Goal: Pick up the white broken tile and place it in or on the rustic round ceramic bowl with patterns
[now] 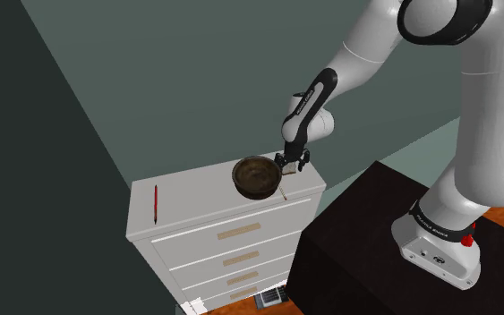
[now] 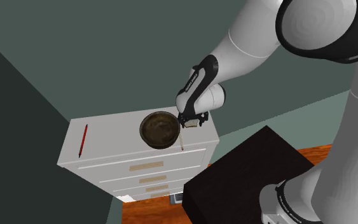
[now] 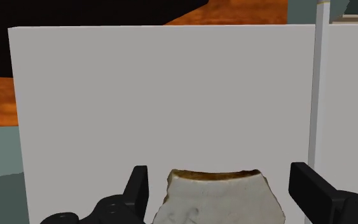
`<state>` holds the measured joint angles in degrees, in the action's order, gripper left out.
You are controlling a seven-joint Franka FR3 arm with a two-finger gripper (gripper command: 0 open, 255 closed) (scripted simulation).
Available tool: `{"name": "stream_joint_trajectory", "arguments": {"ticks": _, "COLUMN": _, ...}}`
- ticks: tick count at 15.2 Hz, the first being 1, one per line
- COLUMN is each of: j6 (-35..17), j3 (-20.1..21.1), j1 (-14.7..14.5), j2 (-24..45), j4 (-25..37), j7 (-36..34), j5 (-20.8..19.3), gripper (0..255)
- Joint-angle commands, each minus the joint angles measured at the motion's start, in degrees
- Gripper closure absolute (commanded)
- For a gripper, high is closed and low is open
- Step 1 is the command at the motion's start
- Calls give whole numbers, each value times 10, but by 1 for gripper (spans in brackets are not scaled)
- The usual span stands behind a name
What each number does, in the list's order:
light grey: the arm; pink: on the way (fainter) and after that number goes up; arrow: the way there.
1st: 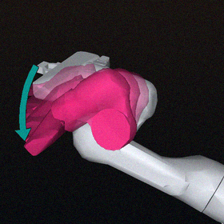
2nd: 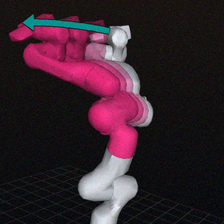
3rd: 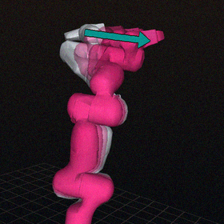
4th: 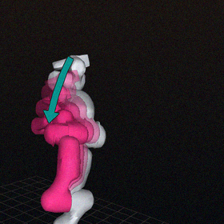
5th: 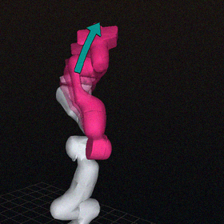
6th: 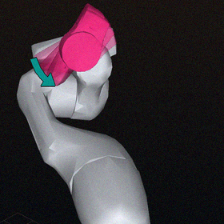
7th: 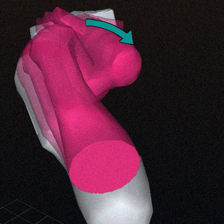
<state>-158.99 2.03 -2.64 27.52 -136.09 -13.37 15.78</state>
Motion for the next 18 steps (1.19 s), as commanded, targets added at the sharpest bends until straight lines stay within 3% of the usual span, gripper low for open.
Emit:
{"name": "stream_joint_trajectory", "arguments": {"ticks": 1, "j6": -1, "j3": 1, "j1": 0, "j2": 2, "j4": 1, "j7": 0, "j5": 0, "gripper": 0}}
{"name": "stream_joint_trajectory", "arguments": {"ticks": 6, "j6": -1, "j3": 1, "j1": 0, "j2": 2, "j4": 1, "j7": 0, "j5": 0, "gripper": 0}}
{"name": "stream_joint_trajectory", "arguments": {"ticks": 7, "j6": -1, "j3": 1, "j1": 0, "j2": 2, "j4": 1, "j7": 0, "j5": 0, "gripper": 255}}
{"name": "stream_joint_trajectory", "arguments": {"ticks": 18, "j6": 11, "j3": -2, "j1": -3, "j2": -15, "j4": -5, "j7": -3, "j5": -3, "gripper": 255}}
